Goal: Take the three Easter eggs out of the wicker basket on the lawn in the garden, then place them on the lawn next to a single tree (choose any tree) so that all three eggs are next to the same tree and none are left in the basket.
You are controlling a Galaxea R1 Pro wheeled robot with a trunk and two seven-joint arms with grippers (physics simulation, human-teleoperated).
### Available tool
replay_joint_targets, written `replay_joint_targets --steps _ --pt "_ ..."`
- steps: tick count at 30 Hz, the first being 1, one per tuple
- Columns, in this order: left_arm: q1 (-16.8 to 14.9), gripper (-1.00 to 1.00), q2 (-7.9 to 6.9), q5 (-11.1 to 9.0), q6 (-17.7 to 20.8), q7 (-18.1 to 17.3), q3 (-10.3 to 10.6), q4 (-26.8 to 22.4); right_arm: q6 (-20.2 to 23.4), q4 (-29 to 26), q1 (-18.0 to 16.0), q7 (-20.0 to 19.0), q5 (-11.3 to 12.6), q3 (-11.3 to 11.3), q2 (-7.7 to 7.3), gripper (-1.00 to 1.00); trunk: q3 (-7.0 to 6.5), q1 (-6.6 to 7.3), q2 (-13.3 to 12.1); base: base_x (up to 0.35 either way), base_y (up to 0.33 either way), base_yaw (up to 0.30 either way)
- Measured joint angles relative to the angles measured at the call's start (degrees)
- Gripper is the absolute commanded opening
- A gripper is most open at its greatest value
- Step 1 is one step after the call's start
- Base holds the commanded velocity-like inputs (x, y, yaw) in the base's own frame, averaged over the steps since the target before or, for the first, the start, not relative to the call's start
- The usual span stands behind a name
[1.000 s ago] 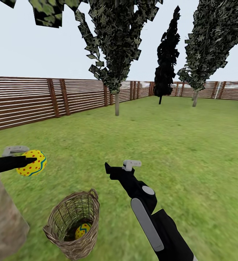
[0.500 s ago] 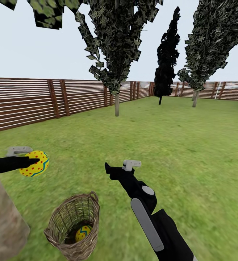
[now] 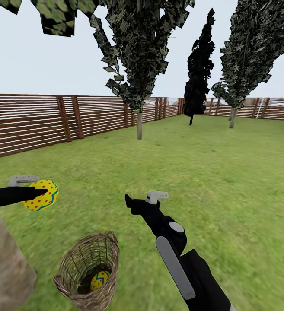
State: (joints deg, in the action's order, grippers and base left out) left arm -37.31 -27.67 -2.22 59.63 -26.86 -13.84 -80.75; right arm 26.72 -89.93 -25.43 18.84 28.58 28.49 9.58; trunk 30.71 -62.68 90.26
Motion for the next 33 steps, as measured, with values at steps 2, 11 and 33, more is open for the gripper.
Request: replay_joint_targets --steps 2,11,33 --pt "0.00 -1.00 -0.01 -0.03 0.00 -0.06 0.00 -0.05 -0.02 -0.08 0.00 0.00 0.00 0.00 -0.01 1.00 -0.36 0.44 -0.80 0.000 0.000 0.000" --pt "3.70 -1.00 0.21 -0.46 -0.01 -0.35 1.78 -2.50 0.93 -0.84 0.00 0.38 -0.05 -0.37 -0.09 1.00 -1.97 2.42 -4.41 0.000 0.000 0.000" --pt "11.43 -1.00 10.09 -0.05 -0.01 0.02 4.90 -10.71 10.16 -0.89 -0.09 0.44 -0.06 -3.14 -0.01 1.00 -5.93 7.25 -13.24 0.000 0.000 0.000"
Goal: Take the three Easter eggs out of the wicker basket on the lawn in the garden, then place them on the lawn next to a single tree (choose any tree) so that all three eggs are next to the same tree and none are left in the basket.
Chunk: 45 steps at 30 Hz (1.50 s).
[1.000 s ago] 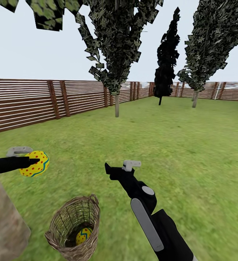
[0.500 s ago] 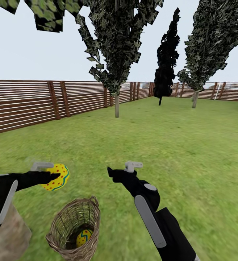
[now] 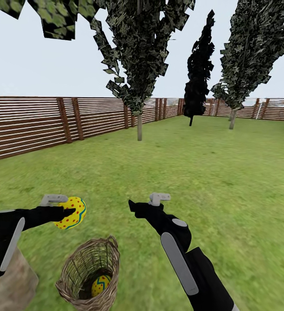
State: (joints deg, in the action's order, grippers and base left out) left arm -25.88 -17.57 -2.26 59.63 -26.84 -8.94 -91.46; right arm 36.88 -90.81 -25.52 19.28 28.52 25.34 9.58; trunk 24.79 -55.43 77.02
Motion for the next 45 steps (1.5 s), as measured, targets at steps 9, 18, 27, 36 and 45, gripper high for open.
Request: replay_joint_targets --steps 9,18,27,36,45 --pt "0.00 -1.00 0.00 -0.01 0.00 0.00 -0.04 0.08 0.01 0.05 0.00 0.00 0.21 0.00 0.08 1.00 -1.62 1.98 -3.61 0.000 0.000 0.000" --pt "0.00 -1.00 0.00 -0.03 0.00 0.00 -0.03 0.08 0.01 0.31 0.00 0.00 2.43 0.04 0.09 1.00 -3.23 3.96 -7.22 0.000 0.000 0.000" --pt "0.00 -1.00 -0.03 -0.12 -0.01 -0.08 -0.15 0.14 -0.40 0.03 0.00 -0.46 2.44 0.96 0.00 1.00 -4.85 5.93 -10.84 0.000 0.000 0.000" --pt "0.01 -1.00 0.00 -0.09 0.00 -0.10 -0.16 0.16 -0.87 0.01 0.00 -0.45 2.39 1.28 0.05 1.00 -5.43 6.38 -11.65 -0.023 0.000 0.057" --pt "0.00 -1.00 0.00 -0.07 0.01 -0.09 -0.15 0.16 -0.88 0.00 0.00 -0.44 2.40 1.32 0.01 1.00 -5.74 6.35 -11.66 -0.299 0.056 0.262"
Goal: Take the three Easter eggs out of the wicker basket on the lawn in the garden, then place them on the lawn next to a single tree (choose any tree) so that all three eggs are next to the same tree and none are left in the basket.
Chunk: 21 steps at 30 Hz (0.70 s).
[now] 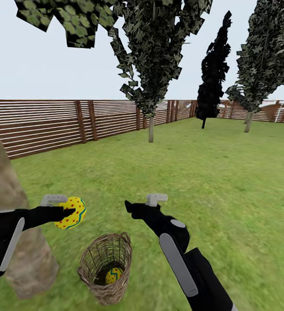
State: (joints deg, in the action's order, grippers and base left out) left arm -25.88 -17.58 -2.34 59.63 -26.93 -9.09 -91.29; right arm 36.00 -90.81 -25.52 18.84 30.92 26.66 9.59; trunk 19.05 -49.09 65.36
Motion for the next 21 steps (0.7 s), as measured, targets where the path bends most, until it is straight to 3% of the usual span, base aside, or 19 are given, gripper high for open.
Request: replay_joint_targets --steps 9,21 --pt "0.00 -1.00 0.00 0.01 0.00 0.00 0.00 0.00 0.00 0.00 0.00 -0.03 0.03 0.02 0.03 1.00 -0.24 0.00 0.00 -0.340 0.052 0.271" --pt "0.00 -1.00 0.00 -0.07 0.01 -0.03 0.00 0.05 0.00 0.00 0.00 -0.01 0.03 0.09 0.05 1.00 -0.53 0.00 0.00 -0.322 0.160 0.271"
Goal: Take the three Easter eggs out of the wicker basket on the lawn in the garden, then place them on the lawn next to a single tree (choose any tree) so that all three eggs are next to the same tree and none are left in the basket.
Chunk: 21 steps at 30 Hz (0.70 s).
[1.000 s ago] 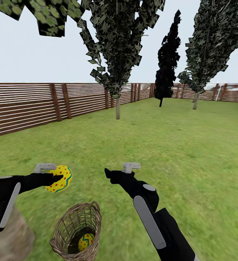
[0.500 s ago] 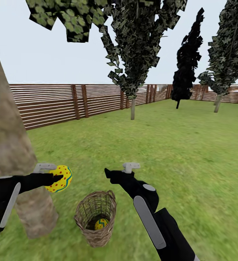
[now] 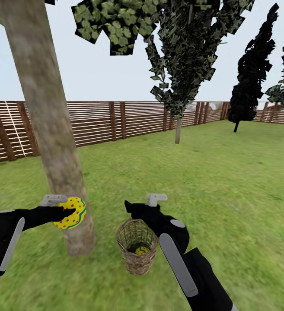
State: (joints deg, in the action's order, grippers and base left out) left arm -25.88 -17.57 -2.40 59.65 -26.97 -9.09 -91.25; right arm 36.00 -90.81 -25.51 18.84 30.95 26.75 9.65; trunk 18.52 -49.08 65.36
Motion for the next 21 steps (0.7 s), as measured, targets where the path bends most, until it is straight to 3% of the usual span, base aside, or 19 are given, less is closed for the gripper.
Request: replay_joint_targets --steps 9,14,21 --pt "0.00 -1.00 -0.01 -0.18 0.00 -0.06 0.00 -0.03 0.00 0.18 0.00 -0.08 0.00 0.07 0.08 1.00 -0.21 0.00 0.00 -0.261 0.228 0.266" --pt "0.00 -1.00 -0.06 -0.33 -0.01 -0.07 -0.08 0.01 -0.07 0.04 0.00 -0.07 0.01 0.64 0.09 1.00 -0.24 0.01 0.00 -0.231 0.251 0.073" --pt "0.00 -1.00 -0.09 -0.43 -0.01 -0.16 -0.17 0.04 -0.09 0.08 0.00 0.00 0.00 0.96 0.18 1.00 -0.24 0.03 0.00 -0.084 0.243 0.232"
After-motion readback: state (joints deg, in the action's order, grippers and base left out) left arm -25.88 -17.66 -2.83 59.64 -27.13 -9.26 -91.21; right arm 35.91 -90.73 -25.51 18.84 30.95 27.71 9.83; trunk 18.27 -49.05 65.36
